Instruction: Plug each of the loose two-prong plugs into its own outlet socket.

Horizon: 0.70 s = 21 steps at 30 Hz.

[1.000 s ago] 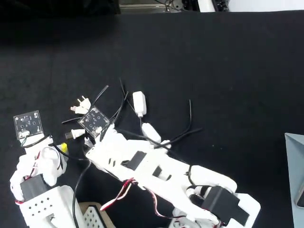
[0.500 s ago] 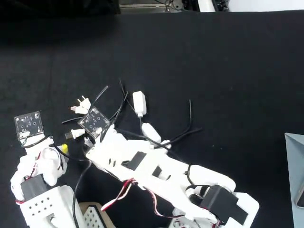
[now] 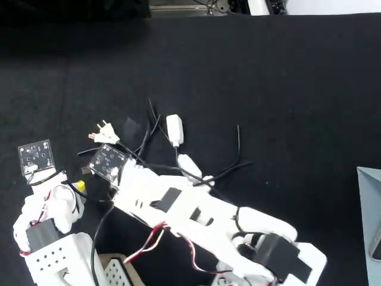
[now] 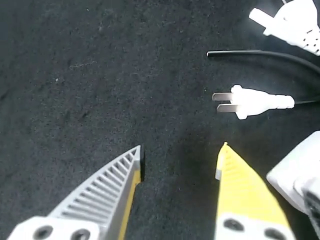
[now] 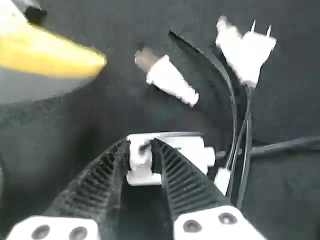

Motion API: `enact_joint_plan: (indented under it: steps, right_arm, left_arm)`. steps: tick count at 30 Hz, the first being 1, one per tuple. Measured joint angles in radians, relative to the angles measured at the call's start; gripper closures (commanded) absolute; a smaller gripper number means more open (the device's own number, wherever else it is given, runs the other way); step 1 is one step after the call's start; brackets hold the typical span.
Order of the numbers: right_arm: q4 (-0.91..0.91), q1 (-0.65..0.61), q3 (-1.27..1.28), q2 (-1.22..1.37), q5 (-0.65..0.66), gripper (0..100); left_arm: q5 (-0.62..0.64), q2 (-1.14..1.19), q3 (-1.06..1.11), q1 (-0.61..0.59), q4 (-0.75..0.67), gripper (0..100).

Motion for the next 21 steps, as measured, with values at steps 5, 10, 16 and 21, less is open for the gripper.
enact_joint_plan:
  steps: [5,10,16,21]
  right_arm:
    - [0.069,0.0,-0.031,0.0,-0.003,98.7]
    - [0.069,0.002,-0.031,0.002,-0.101,98.7]
    - [0.069,0.003,-0.041,0.023,-0.115,98.7]
    - [0.138,0.002,-0.172,0.135,-0.117,98.7]
  left_arm:
    - [0.0,0.0,0.002,0.0,0.0,76]
    - [0.0,0.0,0.003,0.0,0.0,76]
    - [0.0,0.0,0.003,0.0,0.0,76]
    - [0.0,0.0,0.018,0.0,-0.011,76]
